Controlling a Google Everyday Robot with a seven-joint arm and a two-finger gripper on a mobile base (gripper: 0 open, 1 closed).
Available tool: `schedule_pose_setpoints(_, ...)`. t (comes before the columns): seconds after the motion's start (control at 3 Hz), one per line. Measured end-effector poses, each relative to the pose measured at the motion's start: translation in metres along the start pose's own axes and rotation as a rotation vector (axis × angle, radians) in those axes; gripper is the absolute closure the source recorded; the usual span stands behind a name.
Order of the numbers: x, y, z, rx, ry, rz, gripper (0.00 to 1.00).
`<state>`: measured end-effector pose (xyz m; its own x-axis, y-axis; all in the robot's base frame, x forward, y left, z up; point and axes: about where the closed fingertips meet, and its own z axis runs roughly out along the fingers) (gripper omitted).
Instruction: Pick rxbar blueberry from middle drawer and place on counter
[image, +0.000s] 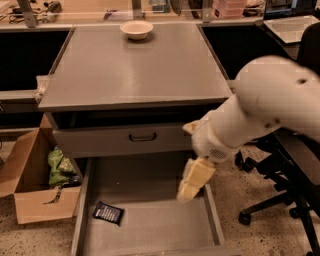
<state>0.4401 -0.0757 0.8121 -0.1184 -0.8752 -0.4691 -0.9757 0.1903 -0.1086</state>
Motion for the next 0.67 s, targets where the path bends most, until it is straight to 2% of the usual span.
schedule_pose_setpoints(0.33, -0.0243, 0.0132, 0.0564, -0.032, -0.095, 0.010, 0.00)
schedule_pose_setpoints(0.67, -0.0243, 0.0132, 0.0564, -0.032, -0.095, 0.010, 0.00)
